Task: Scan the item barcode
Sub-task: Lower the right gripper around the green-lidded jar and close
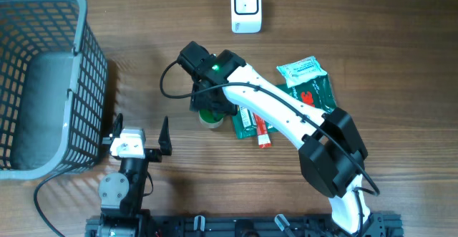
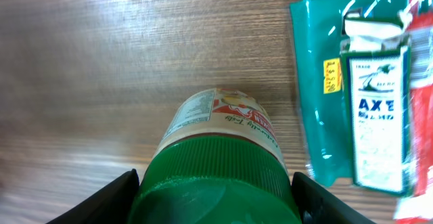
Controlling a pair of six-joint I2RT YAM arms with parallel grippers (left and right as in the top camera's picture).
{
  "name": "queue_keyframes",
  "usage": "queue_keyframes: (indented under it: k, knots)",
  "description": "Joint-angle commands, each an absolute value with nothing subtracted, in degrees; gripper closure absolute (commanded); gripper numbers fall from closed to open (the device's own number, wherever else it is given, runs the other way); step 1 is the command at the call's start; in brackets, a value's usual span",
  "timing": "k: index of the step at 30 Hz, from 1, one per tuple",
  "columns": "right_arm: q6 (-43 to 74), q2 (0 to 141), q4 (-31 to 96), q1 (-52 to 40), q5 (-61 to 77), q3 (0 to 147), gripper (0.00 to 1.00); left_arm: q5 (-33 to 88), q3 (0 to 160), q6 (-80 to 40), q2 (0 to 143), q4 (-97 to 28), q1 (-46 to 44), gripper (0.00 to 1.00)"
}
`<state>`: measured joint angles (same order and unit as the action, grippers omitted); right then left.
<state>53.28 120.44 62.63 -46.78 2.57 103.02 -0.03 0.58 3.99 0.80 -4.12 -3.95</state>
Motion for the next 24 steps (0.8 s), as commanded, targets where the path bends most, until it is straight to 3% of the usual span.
queue_keyframes:
  k: [1,5,7,24]
  knots:
    - [64.73,120.95,61.87,-46.54,-0.27,103.59,0.31,0.84,0.32,3.66,0.27,-4.29,-3.73,0.0]
    - [64.45,120.97,61.98,-46.52,-1.08,103.39,0.18,0.84,0.32,3.66,0.27,-4.29,-3.75,0.0]
    - [63.09,120.97,61.93,-46.41,-1.08,103.39,0.0,0.84,0.32,3.66,0.27,-4.29,-3.73,0.0]
    - [54.0,117.08,64.29,-46.44,-0.23,104.68,0.0,0.84,0.32,3.66,0.27,-4.29,-3.73,0.0]
